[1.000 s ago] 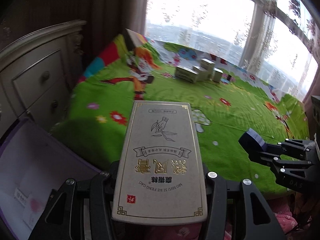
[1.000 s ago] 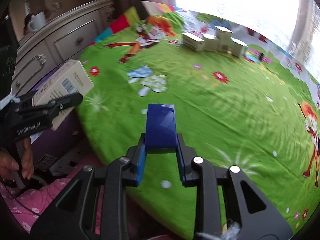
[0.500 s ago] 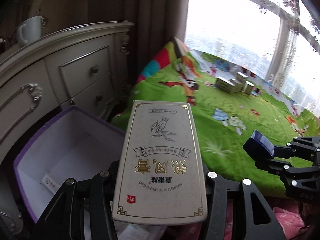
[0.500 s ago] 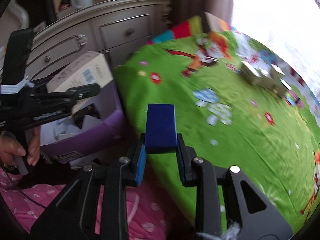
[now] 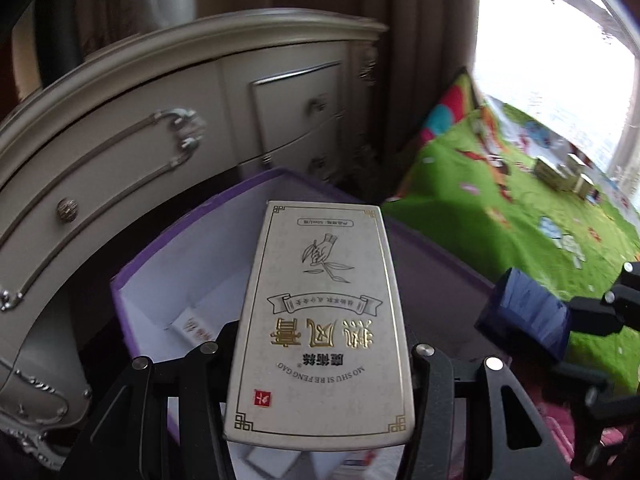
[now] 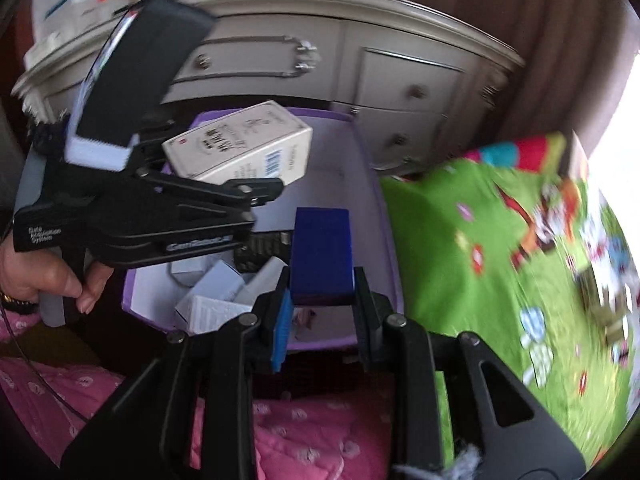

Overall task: Organize rigid objects
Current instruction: 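Open the left tool over the storage box while the right tool releases the blue block, then grasp a small white box with the right tool while the left tool grasps a narrow white printed box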

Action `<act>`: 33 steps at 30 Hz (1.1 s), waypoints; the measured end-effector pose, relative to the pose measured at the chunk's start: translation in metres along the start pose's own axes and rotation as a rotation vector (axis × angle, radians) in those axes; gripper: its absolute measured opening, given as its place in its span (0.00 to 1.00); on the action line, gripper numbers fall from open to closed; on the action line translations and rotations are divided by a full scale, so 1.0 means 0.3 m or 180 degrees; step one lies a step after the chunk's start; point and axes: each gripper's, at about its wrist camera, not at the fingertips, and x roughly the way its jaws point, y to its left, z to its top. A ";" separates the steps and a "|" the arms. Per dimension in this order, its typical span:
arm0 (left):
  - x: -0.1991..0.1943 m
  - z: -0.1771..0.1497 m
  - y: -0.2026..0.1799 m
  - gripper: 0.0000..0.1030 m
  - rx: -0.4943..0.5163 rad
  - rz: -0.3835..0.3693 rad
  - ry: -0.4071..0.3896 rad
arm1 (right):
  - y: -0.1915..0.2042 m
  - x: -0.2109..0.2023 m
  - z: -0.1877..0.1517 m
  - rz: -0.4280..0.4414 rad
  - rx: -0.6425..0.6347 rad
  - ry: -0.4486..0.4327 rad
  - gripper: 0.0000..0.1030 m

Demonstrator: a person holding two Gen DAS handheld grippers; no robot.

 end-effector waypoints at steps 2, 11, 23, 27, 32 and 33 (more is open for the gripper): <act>0.012 -0.004 0.028 0.51 -0.0044 0.0050 0.0046 | 0.033 0.030 0.020 0.0054 -0.0090 0.0023 0.30; 0.004 0.001 0.064 0.77 -0.0190 0.0415 0.0017 | -0.004 0.090 0.048 0.0283 0.0213 -0.0139 0.66; 0.037 0.130 -0.310 0.85 0.0025 -0.0740 0.0135 | -0.708 -0.098 -0.332 -0.0951 0.2129 -0.0250 0.81; 0.122 0.208 -0.580 0.85 0.0224 -0.1223 0.0149 | -0.977 -0.090 -0.510 -0.1204 0.2659 -0.0153 0.81; 0.330 0.305 -0.888 0.85 0.0346 -0.1235 0.0272 | -1.273 -0.032 -0.606 -0.1201 0.3060 -0.0050 0.81; 0.364 0.308 -0.918 0.85 0.0330 -0.1226 0.0305 | -1.324 -0.014 -0.604 -0.1127 0.3129 -0.0092 0.81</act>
